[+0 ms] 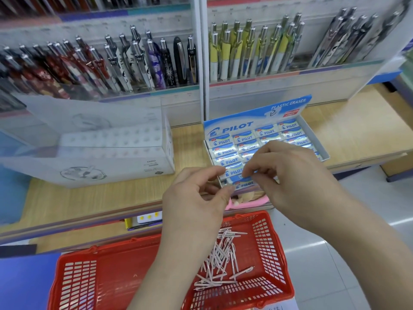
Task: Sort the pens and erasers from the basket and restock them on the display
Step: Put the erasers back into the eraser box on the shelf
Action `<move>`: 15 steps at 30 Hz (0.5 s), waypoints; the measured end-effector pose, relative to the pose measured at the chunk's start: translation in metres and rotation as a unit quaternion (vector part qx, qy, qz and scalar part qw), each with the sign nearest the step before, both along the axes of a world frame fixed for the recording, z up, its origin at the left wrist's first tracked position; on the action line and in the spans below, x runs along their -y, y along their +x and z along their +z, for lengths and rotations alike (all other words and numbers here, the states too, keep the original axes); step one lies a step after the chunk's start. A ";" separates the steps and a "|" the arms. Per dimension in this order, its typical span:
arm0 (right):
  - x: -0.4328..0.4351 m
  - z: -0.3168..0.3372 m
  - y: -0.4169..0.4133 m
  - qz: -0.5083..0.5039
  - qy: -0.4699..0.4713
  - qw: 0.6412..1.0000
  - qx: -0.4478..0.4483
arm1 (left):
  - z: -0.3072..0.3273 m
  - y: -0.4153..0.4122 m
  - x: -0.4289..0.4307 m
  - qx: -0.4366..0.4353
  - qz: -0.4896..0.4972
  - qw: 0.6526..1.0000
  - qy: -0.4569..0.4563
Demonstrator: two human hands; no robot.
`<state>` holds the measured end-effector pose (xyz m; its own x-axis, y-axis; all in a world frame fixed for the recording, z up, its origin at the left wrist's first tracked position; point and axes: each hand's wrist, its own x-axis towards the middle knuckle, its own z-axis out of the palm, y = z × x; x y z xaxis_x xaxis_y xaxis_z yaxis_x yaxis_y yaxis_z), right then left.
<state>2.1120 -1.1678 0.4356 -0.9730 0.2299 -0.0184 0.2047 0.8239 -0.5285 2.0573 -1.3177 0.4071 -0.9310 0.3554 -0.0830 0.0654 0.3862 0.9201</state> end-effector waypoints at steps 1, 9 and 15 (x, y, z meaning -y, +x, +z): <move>0.001 0.000 0.000 0.002 -0.007 1.000 0.003 | 0.000 0.000 0.000 -0.009 -0.005 1.000 -0.004; 0.004 0.001 -0.007 -0.043 -0.046 0.998 0.018 | -0.001 -0.004 -0.001 -0.065 -0.009 0.997 -0.031; 0.000 0.002 -0.013 -0.068 -0.088 0.992 0.053 | 0.001 -0.009 -0.007 -0.091 -0.034 0.992 -0.084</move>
